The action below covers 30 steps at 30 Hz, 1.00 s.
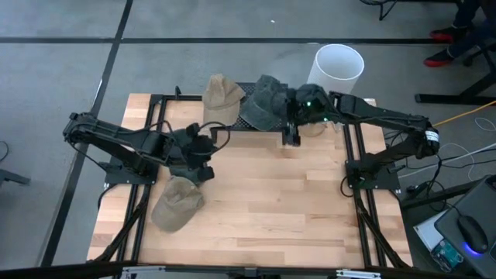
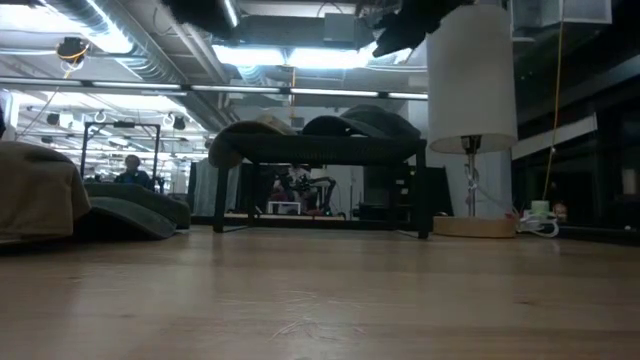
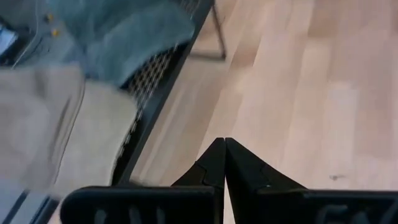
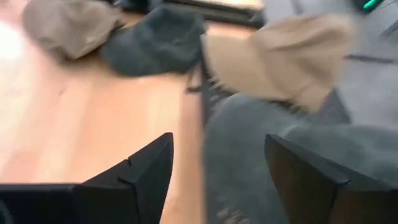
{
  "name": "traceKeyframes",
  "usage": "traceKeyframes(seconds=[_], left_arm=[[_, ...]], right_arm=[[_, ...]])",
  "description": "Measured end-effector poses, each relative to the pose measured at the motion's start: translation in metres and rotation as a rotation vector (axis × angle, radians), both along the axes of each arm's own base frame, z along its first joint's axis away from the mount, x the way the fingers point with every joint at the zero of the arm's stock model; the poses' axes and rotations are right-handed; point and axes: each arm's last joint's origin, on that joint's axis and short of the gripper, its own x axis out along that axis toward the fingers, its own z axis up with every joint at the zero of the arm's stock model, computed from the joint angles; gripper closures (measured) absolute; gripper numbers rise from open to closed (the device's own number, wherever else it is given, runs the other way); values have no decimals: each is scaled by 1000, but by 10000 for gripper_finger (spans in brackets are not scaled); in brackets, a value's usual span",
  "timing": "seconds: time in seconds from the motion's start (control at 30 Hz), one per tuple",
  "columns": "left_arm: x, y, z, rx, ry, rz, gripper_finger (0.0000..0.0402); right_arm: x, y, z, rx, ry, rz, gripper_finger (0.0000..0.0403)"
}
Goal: Pick & Place hat
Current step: Stack the dark green cap on top of the other dark green cap on the shelf
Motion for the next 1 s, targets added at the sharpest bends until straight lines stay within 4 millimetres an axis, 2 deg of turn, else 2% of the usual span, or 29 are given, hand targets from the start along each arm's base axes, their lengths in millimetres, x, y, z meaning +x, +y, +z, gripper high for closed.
traceKeyframes(seconds=[0.2,0.37,0.57,0.7,0.87,1.0], left_arm=[[-17,8,-16,-19,227,75,400],[-31,11,-27,-22,315,161,399],[-46,11,-47,-84,275,122,400],[-63,12,-51,-193,209,75,401],[-83,15,-57,-319,163,113,399],[-87,14,-66,-389,173,144,399]], right_arm=[[-2,23,-10,110,105,15,167],[-3,36,-14,161,155,21,181],[-11,53,-22,249,278,-1,192],[-15,62,-29,304,339,-34,197],[-21,72,-47,340,368,-48,203],[-20,82,-66,385,345,-72,207]])
